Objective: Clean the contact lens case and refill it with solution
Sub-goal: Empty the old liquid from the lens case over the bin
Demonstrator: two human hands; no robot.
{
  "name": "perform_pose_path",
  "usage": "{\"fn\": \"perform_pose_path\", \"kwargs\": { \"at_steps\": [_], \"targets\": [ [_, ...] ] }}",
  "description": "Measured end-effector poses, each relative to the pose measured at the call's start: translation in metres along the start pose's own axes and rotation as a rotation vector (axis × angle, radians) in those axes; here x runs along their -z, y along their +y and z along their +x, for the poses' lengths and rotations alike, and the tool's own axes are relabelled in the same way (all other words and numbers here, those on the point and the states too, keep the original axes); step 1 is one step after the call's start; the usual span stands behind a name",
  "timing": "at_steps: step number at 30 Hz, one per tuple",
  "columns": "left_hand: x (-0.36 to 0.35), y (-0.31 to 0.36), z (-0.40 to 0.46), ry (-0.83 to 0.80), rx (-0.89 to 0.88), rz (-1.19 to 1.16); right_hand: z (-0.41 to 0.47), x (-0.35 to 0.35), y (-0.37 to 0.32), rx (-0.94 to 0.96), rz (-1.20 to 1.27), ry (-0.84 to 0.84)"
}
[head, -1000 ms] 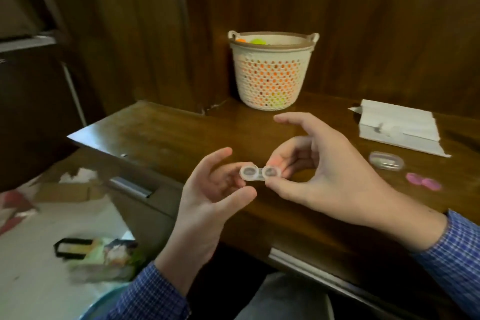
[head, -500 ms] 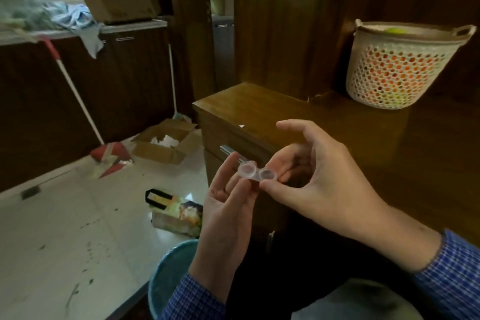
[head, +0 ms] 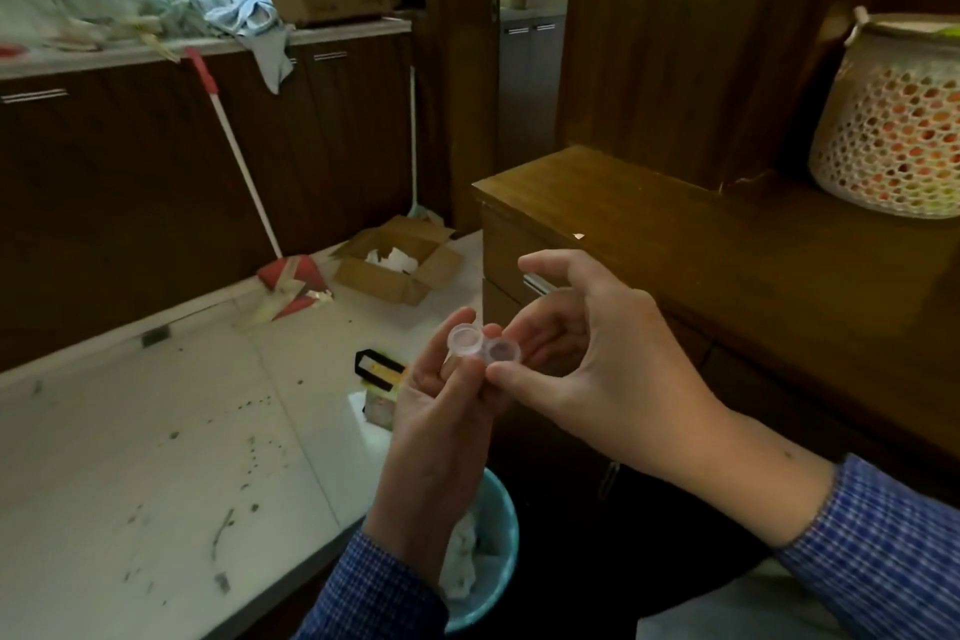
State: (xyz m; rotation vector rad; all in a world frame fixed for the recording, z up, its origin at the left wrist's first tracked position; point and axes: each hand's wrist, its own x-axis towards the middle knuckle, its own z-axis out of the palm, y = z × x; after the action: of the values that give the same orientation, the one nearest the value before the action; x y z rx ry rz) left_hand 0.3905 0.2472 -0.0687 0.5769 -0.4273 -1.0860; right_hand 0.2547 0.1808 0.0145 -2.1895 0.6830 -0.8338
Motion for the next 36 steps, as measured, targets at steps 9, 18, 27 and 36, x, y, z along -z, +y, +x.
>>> {"fn": "perform_pose_path", "kwargs": {
  "at_steps": [9, 18, 27, 36],
  "targets": [
    [0.091, 0.028, 0.005, 0.065, -0.081, 0.236, 0.015, -0.031, 0.027, -0.046, 0.016, -0.076],
    [0.172, 0.005, 0.04, 0.016, -0.086, 1.605, 0.017, -0.034, 0.061, -0.04, -0.085, -0.063],
    [0.163, -0.018, 0.075, -0.393, -0.03, 2.147, 0.019, -0.03, 0.073, -0.041, -0.222, -0.112],
    [0.144, -0.014, 0.097, -0.411, 0.048, 2.219, 0.017, -0.019, 0.076, -0.054, -0.189, -0.116]
  ]
}}
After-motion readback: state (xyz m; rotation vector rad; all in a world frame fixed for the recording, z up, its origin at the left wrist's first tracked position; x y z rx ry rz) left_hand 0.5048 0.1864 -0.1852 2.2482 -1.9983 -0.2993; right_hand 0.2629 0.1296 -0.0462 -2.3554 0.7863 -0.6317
